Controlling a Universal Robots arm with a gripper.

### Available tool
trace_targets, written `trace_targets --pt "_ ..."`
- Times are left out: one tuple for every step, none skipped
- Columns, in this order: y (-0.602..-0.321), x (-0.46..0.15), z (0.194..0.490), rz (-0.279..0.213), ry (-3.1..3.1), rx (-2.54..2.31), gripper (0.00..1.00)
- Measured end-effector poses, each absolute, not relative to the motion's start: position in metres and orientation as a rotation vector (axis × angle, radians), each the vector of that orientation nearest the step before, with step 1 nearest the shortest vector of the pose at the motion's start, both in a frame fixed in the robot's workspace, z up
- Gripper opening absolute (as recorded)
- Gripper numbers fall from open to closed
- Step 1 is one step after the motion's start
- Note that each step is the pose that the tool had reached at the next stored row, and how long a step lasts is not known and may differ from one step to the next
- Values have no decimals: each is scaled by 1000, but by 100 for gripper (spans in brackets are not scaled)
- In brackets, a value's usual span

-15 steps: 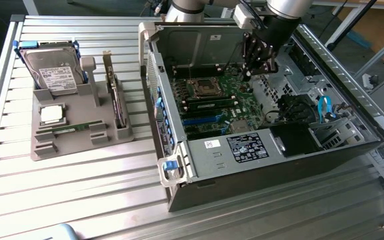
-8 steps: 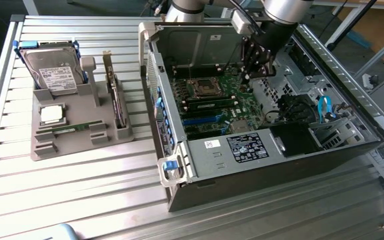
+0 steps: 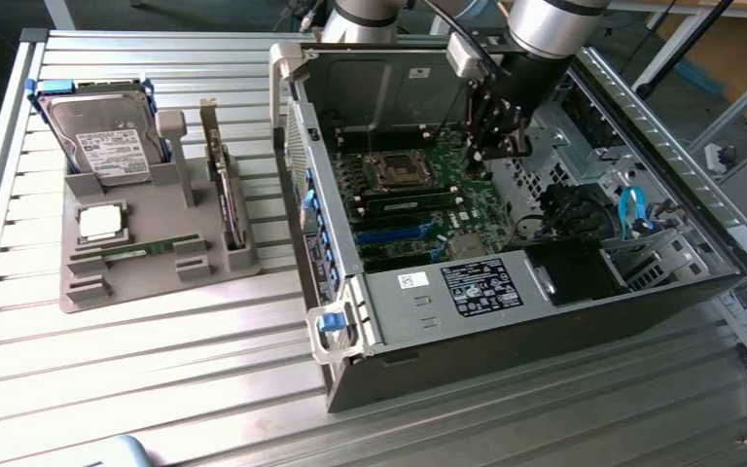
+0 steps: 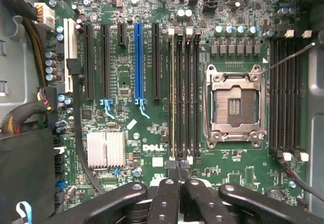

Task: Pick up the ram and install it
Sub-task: 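Press down the ram until it locks into place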

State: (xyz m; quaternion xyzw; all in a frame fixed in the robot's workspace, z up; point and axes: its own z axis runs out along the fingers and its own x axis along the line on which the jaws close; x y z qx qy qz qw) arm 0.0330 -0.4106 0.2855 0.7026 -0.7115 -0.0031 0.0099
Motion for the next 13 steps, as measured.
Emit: trace_targets --pt "-411 33 284 -9 -2222 2194 11" --pt "-411 33 283 -9 -2222 2194 11" --pt "-411 33 282 -8 -2222 2194 11" --pt "-411 33 280 -8 -2222 2195 11" --pt "-411 33 279 -7 -2222 2195 11" --pt "-411 33 278 -7 -2223 2195 11" --pt "-411 33 276 -6 -2223 2195 11" --pt "-411 33 275 -6 -2223 2195 11" --pt "-411 33 274 -6 -2223 2195 11" --pt "-411 33 272 -5 -2223 2196 11" --pt "-411 33 271 -5 -2224 2196 11" --pt "-411 33 269 -5 -2224 2196 11" --pt "-411 33 268 -5 -2224 2196 11"
